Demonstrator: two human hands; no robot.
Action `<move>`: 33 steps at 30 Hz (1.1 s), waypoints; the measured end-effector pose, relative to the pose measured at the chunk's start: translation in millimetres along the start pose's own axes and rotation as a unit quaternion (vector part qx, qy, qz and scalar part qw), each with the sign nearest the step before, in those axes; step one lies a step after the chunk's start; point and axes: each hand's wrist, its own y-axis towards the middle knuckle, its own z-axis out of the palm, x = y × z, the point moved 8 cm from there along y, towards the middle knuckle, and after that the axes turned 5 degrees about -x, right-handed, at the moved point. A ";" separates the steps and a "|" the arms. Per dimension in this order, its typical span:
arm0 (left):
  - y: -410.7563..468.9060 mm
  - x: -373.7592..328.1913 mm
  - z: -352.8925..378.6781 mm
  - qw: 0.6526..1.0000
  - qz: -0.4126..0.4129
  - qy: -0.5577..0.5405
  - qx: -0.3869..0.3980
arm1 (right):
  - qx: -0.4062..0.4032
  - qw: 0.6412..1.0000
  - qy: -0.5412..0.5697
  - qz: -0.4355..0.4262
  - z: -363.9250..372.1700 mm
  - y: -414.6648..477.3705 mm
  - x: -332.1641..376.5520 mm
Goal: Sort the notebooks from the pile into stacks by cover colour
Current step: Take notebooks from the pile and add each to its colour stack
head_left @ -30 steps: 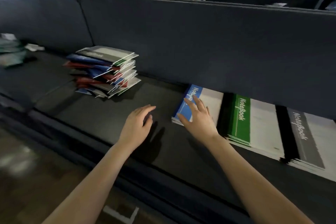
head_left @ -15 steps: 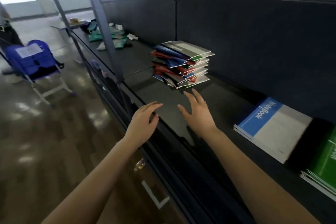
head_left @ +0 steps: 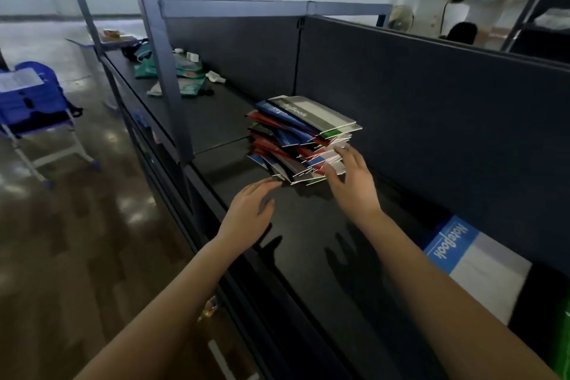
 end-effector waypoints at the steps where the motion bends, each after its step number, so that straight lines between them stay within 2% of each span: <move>1: 6.8 1.5 2.7 1.000 0.001 0.001 0.005 | -0.004 1.000 -0.004 0.003 0.6 9.1 -1.6; 13: 74.7 32.8 -1.1 0.999 0.009 -0.050 0.007 | 0.007 0.998 -0.059 0.009 45.9 96.5 1.0; 19: 94.0 41.6 -5.5 0.996 0.018 -0.087 0.001 | 0.032 0.992 -0.126 0.009 63.4 121.4 -10.2; 25: 96.9 55.1 10.2 0.994 0.004 -0.100 0.038 | 0.077 0.947 -0.309 -0.041 59.0 132.6 0.4; 33: 88.6 64.1 5.6 0.992 -0.011 -0.117 0.050 | 0.077 0.926 -0.367 -0.045 60.2 138.0 14.9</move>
